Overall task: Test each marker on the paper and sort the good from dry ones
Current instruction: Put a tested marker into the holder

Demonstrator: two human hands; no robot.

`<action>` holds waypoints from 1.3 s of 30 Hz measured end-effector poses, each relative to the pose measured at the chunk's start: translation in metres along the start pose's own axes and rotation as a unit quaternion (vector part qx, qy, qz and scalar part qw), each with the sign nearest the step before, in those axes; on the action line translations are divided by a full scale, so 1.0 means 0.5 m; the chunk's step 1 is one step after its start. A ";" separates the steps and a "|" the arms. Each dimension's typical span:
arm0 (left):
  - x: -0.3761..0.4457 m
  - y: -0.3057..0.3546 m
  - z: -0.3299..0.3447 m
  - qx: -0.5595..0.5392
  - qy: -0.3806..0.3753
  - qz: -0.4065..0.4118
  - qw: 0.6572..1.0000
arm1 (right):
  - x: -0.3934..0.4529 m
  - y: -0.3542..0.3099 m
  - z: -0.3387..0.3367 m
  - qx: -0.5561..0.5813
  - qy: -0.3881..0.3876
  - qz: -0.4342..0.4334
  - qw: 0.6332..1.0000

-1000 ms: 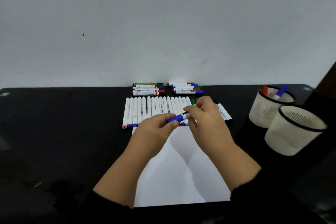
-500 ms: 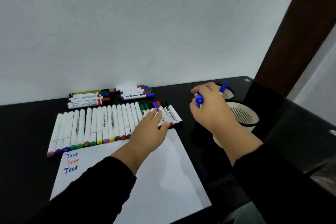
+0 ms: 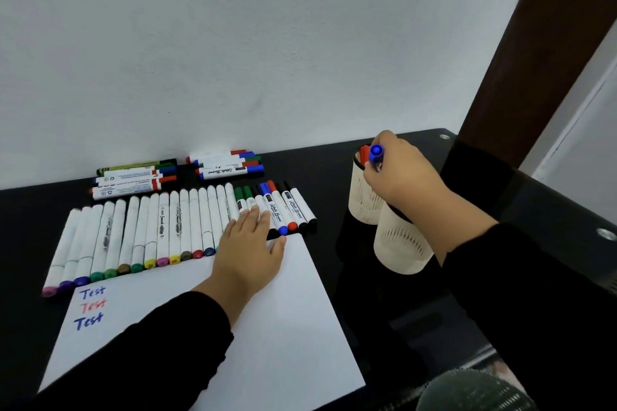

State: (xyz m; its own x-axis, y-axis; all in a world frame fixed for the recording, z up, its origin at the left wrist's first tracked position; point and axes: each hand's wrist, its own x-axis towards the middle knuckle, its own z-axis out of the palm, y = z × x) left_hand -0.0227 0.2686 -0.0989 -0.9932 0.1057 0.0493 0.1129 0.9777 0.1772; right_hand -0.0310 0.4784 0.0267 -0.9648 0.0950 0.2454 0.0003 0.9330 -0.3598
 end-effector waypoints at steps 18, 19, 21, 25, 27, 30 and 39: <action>0.004 -0.003 0.008 -0.027 0.028 -0.012 0.999 | 0.052 0.016 0.003 0.048 -0.036 0.002 0.998; 0.005 -0.002 0.007 -0.032 0.028 -0.014 0.999 | 0.054 0.017 0.002 0.047 -0.040 0.005 0.998; 0.004 -0.002 0.006 -0.036 0.025 -0.016 0.999 | 0.057 0.020 0.003 0.038 -0.048 0.013 0.998; 0.004 -0.003 0.006 -0.038 0.021 -0.019 0.999 | 0.059 0.024 0.009 0.025 -0.071 0.009 0.997; 0.005 -0.004 0.005 -0.039 0.018 -0.019 0.999 | 0.056 0.026 0.011 0.046 -0.061 -0.003 0.997; 0.004 -0.004 0.004 -0.041 0.017 -0.018 0.999 | 0.053 0.028 0.011 0.037 -0.060 -0.019 0.997; 0.006 -0.010 -0.007 -0.164 0.020 -0.037 0.986 | 0.053 0.015 0.008 -0.018 -0.047 -0.031 0.998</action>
State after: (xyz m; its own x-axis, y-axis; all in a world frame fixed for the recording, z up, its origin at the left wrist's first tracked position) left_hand -0.0260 0.2632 -0.0961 -0.9977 0.0230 0.0630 0.0510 0.8709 0.4889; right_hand -0.0577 0.4864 0.0270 -0.9836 0.0050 0.1803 -0.0528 0.9480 -0.3139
